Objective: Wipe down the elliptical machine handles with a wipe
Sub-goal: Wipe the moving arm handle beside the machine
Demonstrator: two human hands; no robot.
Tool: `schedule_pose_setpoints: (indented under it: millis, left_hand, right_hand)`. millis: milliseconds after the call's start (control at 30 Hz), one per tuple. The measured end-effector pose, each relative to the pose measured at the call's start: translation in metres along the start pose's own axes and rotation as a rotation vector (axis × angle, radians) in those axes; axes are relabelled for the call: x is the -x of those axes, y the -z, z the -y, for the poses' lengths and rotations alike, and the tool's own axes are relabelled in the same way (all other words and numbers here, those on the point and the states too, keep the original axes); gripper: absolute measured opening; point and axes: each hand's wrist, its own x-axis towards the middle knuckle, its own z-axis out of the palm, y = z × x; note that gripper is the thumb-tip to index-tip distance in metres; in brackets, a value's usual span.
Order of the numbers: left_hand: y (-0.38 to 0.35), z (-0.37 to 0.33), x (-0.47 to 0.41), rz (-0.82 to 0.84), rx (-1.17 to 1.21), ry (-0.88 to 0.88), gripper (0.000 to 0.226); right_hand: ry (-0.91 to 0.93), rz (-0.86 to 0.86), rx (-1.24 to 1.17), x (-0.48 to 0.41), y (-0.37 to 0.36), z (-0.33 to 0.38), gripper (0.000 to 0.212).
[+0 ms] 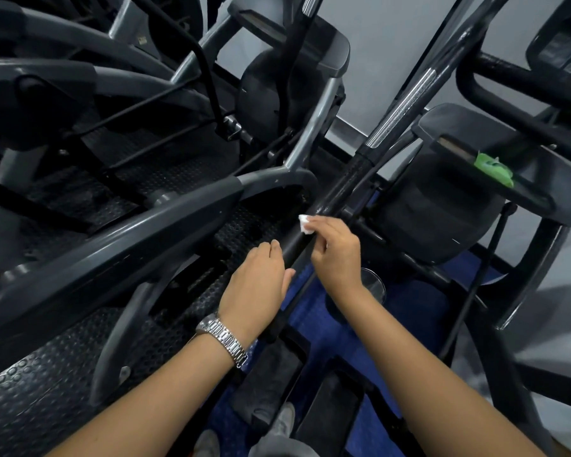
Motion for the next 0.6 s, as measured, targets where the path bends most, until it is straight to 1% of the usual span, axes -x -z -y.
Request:
schedule_pose_setpoints:
  millis: [67, 100, 200, 267, 333, 400, 433, 500, 567, 600]
  left_hand:
    - [0.000, 0.000, 0.000, -0.003, -0.008, -0.005, 0.059]
    - [-0.001, 0.001, 0.000, -0.005, -0.011, -0.006, 0.059]
    - [0.000, 0.001, 0.001, -0.003, -0.009, -0.004, 0.059]
    - [0.000, 0.000, 0.001, -0.004, 0.000, -0.001, 0.059]
    - [0.000, 0.000, 0.000, -0.006, -0.005, -0.001, 0.059]
    - [-0.001, 0.001, 0.000, -0.005, -0.008, -0.003, 0.059]
    - [-0.001, 0.001, 0.000, -0.005, -0.008, -0.002, 0.059]
    - [-0.001, 0.001, 0.001, -0.005, -0.007, -0.004, 0.059]
    - [0.000, 0.000, 0.001, -0.005, -0.003, -0.009, 0.059]
    - [0.000, 0.000, 0.001, -0.006, -0.004, -0.010, 0.059]
  right_hand:
    - [-0.077, 0.003, 0.032, -0.011, -0.005, 0.002, 0.040]
    - [-0.081, 0.029, 0.054, -0.012, -0.009, 0.007, 0.039]
    - [0.017, 0.103, 0.060, 0.001, -0.010, 0.013, 0.037]
    - [0.046, 0.092, 0.037, 0.004, -0.002, 0.005, 0.043]
    - [-0.023, 0.040, 0.029, -0.005, -0.001, -0.004, 0.047]
    - [-0.102, 0.015, 0.035, -0.012, -0.006, -0.003, 0.044]
    - [-0.109, 0.027, 0.037, -0.011, -0.009, 0.000, 0.042]
    - [-0.055, 0.073, 0.022, -0.003, -0.010, 0.004, 0.042]
    - [0.015, 0.090, -0.002, 0.006, -0.004, 0.001, 0.048]
    - [0.014, 0.084, -0.008, 0.006, 0.000, -0.003, 0.051]
